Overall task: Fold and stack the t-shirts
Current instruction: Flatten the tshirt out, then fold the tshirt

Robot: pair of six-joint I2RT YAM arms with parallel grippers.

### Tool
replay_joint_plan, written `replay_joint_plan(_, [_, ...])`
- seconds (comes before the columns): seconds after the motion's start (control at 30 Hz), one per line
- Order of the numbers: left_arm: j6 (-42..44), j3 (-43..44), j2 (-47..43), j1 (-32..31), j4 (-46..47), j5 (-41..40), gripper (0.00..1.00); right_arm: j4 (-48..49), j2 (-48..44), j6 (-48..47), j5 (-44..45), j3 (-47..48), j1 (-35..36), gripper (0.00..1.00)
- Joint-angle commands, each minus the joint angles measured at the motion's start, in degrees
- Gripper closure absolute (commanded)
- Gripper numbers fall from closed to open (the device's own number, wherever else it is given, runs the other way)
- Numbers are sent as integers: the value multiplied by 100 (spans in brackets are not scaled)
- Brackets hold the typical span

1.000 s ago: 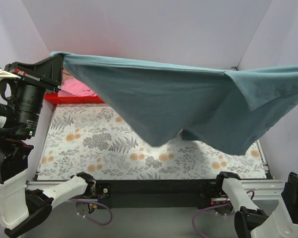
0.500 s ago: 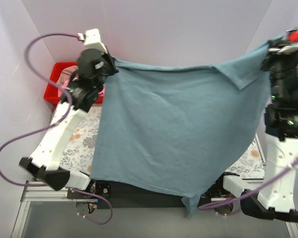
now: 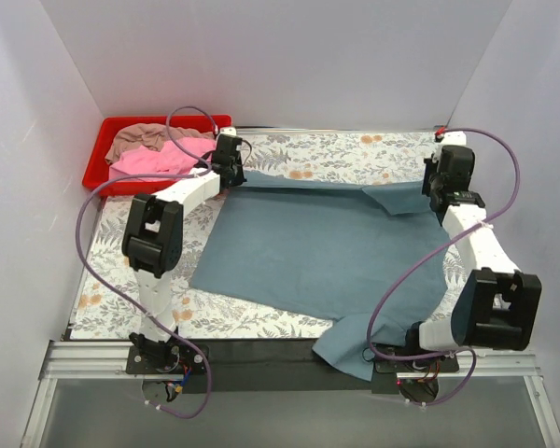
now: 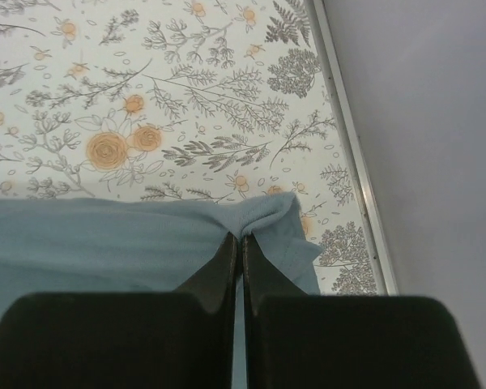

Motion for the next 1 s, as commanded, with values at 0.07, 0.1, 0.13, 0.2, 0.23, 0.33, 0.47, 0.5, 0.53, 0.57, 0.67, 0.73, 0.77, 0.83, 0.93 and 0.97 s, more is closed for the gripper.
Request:
replay_joint_plan(0.07, [147,631,520,98,491,138,100,848,310,330,316,129,-218,99])
replay_joint_plan(0.1, [95,718,556,98,491,199,100,839,328,331,307,147,-227,99])
replay_joint_plan(0.13, [68,754,574,98,500,226,100,839,337,339,307,173,-236,99])
replay_joint_plan(0.2, [59,859,617,98,500,278,100,804,293,357,280,191,-271,99])
replay_joint_plan(0.23, [50,877,618,107,491,296,100,717,258,357,263,191,-280,99])
replay_joint_plan(0.33, [85,886,504,107,456,314,100,324,-5,603,254,199,-297,99])
replay_joint_plan(0.47, [190,877,337,116,342,305,100,-390,-295,998,280,165,-297,99])
replay_joint_plan(0.5, [217,877,319,142,324,296,100,-548,-340,1138,306,147,-297,99])
replay_joint_plan(0.53, [226,869,293,151,298,270,100,-697,-427,1235,350,129,-297,99])
replay_joint_plan(0.57, [243,851,284,151,228,244,100,-986,-480,1297,377,60,-297,99])
replay_joint_plan(0.67, [235,781,240,177,114,278,100,-1461,-656,1517,342,-29,-306,99])
replay_joint_plan(0.73, [226,702,187,177,96,314,100,-1682,-805,1657,272,-108,-306,99])
replay_joint_plan(0.77, [208,649,144,177,61,349,100,-1814,-858,1710,202,-152,-306,99])
replay_joint_plan(0.83, [156,588,91,169,-1,358,100,-1841,-1033,1842,79,-336,-306,99])
replay_joint_plan(0.93, [129,482,-50,169,-159,332,100,-1929,-1218,2009,-159,-617,-306,99])
replay_joint_plan(0.97, [120,465,-85,177,-255,323,100,-1956,-1254,2079,-246,-696,-306,99])
